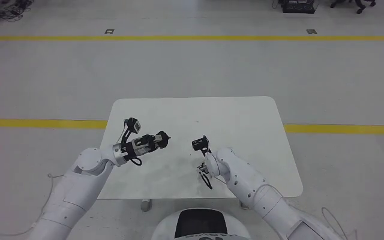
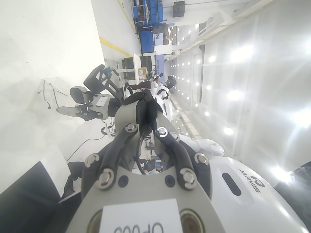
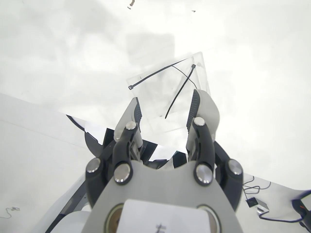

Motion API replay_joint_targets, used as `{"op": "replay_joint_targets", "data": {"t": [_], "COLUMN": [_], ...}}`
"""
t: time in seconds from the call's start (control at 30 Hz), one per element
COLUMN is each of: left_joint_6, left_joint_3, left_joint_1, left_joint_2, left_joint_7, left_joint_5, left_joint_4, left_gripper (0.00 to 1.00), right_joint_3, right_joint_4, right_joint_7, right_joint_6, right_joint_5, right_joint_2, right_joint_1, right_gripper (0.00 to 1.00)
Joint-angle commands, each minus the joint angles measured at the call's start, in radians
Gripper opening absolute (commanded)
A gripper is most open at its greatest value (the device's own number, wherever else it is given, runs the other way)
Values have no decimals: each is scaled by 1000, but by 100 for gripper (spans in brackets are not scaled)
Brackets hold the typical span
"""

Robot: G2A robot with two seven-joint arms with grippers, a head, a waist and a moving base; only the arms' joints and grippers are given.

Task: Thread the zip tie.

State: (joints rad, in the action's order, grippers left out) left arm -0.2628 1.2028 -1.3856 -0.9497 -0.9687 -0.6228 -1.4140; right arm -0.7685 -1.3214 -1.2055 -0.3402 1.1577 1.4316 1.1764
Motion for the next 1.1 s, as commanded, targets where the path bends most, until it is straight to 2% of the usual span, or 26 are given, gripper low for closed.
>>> {"op": "replay_joint_targets", "data": {"t": [0.0,1.07], "left_joint_6": [0,0], "left_joint_3": [0,0], "left_joint_1": [0,0], "left_joint_2": [0,0], "left_joint_7": [0,0], "left_joint_5": [0,0], "left_joint_4": [0,0], "left_gripper": [0,0], "right_joint_3": [0,-7], "right_joint_4": [10,177], "right_joint_7": [0,3], "right_joint_6": [0,0], "right_joint_5": [6,64], "right_joint_2": [2,74], "right_joint_1": [-1,-33], "right_gripper": [42,38]}}
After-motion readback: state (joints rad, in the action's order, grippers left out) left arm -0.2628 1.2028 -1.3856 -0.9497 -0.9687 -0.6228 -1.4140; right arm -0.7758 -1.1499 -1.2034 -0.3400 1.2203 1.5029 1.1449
